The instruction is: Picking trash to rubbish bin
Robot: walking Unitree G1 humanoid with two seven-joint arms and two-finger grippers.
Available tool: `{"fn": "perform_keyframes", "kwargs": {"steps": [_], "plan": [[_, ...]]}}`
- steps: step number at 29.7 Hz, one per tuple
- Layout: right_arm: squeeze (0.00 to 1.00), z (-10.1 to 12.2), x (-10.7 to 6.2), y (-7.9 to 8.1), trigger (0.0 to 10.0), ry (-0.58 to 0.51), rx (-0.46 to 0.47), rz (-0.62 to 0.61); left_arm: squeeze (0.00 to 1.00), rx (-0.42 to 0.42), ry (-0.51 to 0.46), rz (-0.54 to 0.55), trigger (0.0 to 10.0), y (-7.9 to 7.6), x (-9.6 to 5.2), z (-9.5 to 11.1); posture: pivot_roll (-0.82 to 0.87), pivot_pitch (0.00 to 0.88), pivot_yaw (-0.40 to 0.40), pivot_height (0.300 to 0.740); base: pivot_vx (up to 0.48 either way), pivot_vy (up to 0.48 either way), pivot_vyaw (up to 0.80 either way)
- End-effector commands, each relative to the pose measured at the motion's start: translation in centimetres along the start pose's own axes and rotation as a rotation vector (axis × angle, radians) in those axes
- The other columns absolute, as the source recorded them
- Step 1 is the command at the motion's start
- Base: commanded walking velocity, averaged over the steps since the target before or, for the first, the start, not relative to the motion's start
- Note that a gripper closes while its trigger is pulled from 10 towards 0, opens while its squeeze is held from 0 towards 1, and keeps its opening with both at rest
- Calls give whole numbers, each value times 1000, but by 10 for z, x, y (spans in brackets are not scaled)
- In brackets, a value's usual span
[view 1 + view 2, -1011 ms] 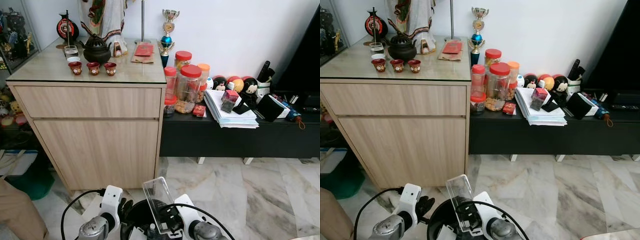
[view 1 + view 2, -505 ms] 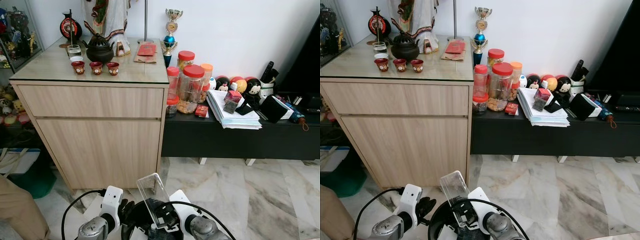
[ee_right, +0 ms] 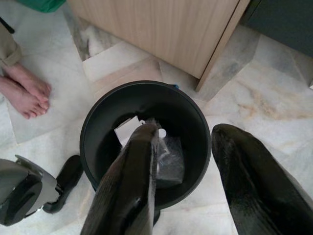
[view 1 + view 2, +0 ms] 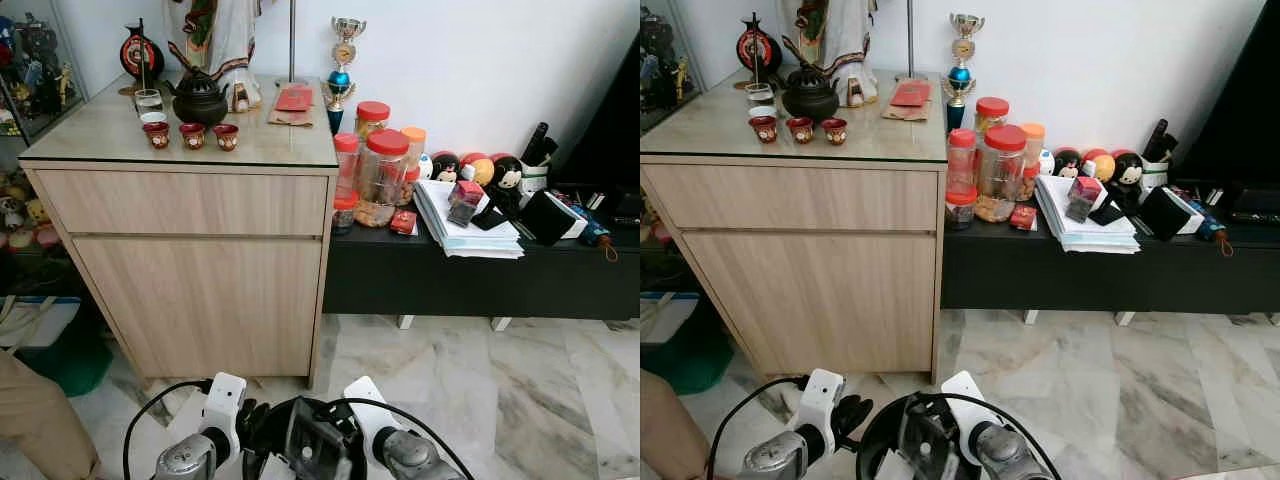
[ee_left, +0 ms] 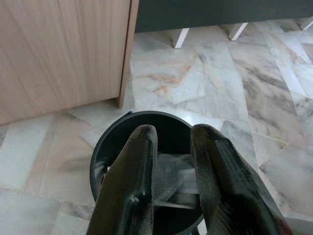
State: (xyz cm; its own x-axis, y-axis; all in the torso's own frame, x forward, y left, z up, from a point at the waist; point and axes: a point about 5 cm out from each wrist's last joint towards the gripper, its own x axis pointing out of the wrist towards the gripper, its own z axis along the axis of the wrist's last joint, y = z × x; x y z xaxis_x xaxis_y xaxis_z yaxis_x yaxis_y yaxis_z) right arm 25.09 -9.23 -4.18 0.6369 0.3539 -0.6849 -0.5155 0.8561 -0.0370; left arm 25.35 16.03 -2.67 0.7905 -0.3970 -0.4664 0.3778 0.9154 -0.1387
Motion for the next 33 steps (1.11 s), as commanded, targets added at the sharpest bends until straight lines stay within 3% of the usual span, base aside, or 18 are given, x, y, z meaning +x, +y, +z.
{"fn": "perform_keyframes", "kwargs": {"steps": [1, 3, 4, 5, 10, 14, 15, 20, 26, 33], "plan": [[1000, 8, 1, -5, 10000, -23, 9, -21, 0, -8, 2, -9, 10000, -2, 1, 0, 77, 31, -100, 740, 0, 0, 0], [1000, 8, 0, -6, 10000, -25, 12, -29, 0, -8, 1, -8, 10000, -2, 1, 0, 77, 31, -100, 740, 0, 0, 0], [188, 8, 0, -6, 10000, -24, 13, -31, 0, -8, 1, -7, 10000, -1, 1, 0, 77, 31, -100, 740, 0, 0, 0], [0, 7, 0, -7, 10000, -23, 14, -34, 0, -7, 1, -3, 10000, -1, 0, 0, 77, 31, -100, 740, 0, 0, 0], [0, 3, -2, -11, 10000, -23, 44, -55, 0, 12, 11, 53, 10000, 4, -2, -1, 77, 31, -100, 740, 0, 0, 0], [0, -6, -5, -18, 10000, -17, 92, -93, 0, 47, 41, 251, 10000, 26, -12, -7, 69, 32, -95, 740, 0, 0, 0], [0, -15, -8, -21, 10000, 8, 108, -108, 0, 10, 70, 357, 10000, 38, -20, -13, 67, 32, -95, 740, 0, 0, 0], [0, -38, -15, -25, 10000, 58, 190, -144, 0, -60, 108, 484, 10000, 52, -37, -30, 68, 36, -97, 740, 0, 0, 0], [0, -58, -23, -30, 10000, 98, 279, -198, 0, -50, 174, 563, 10000, 53, -52, -52, 59, 38, -97, 740, 0, 0, 0], [0, -78, -35, -43, 10000, 113, 472, -324, 0, -69, 220, 631, 10000, 47, -64, -71, 54, 34, -101, 740, 0, 0, 0]]}}
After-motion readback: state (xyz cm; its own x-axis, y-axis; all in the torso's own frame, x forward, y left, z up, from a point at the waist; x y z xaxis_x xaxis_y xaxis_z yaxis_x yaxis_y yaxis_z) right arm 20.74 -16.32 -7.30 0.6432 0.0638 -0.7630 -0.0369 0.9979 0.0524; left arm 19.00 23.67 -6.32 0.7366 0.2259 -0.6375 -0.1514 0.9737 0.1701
